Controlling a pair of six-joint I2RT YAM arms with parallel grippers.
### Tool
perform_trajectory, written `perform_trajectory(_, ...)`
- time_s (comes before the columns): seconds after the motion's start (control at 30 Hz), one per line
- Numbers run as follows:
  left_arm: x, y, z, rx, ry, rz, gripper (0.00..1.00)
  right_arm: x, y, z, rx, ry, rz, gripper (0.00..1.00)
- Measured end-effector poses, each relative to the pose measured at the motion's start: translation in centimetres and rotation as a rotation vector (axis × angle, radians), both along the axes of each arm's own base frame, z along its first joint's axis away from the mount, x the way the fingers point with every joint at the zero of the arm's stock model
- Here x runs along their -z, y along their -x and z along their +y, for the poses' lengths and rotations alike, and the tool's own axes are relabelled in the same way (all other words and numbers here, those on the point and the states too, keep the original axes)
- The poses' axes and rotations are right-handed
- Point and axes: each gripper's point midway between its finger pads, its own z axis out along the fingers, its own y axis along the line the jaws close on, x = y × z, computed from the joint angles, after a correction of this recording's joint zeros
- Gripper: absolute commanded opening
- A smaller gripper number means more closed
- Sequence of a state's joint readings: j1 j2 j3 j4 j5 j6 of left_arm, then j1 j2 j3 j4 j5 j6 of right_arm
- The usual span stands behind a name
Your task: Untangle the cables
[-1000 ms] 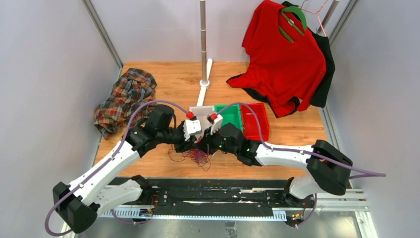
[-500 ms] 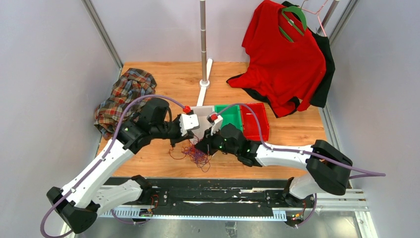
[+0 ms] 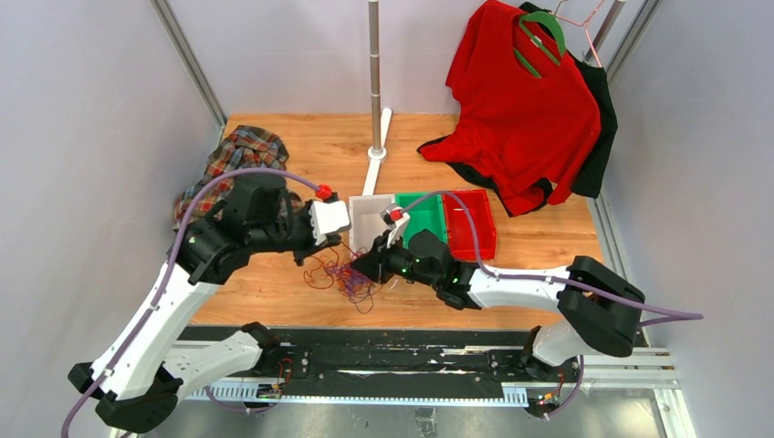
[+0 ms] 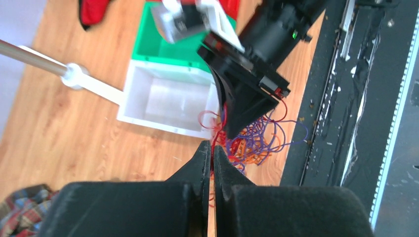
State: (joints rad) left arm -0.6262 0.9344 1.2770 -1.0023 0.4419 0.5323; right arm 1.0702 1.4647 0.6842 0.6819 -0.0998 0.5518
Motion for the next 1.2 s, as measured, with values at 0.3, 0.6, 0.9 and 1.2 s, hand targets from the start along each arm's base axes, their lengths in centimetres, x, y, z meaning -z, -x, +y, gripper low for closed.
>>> perform_trajectory(0.3,-0.9,0.8,0.0,0.03,0.042,-0.047,0.0,5.7,1.6,-4.7,0.023,0.232,0.065,0.6)
perform_trajectory(0.6,-0.3,0.3,0.0,0.046,0.012,-0.068,0.0,-1.0,2.8,-6.6,-0.012,0.141,-0.051,0.65)
perform_trajectory(0.9,-1.9,-0.1,-0.3,0.048,0.035,-0.103,0.0,-3.4,1.8,-3.2,-0.075,0.141,-0.095,0.67)
perform_trajectory(1.2,-2.0,-0.1,-0.2,0.045,0.034,-0.105,0.0,-4.3,0.3,0.2,-0.092,0.093,-0.134,0.61)
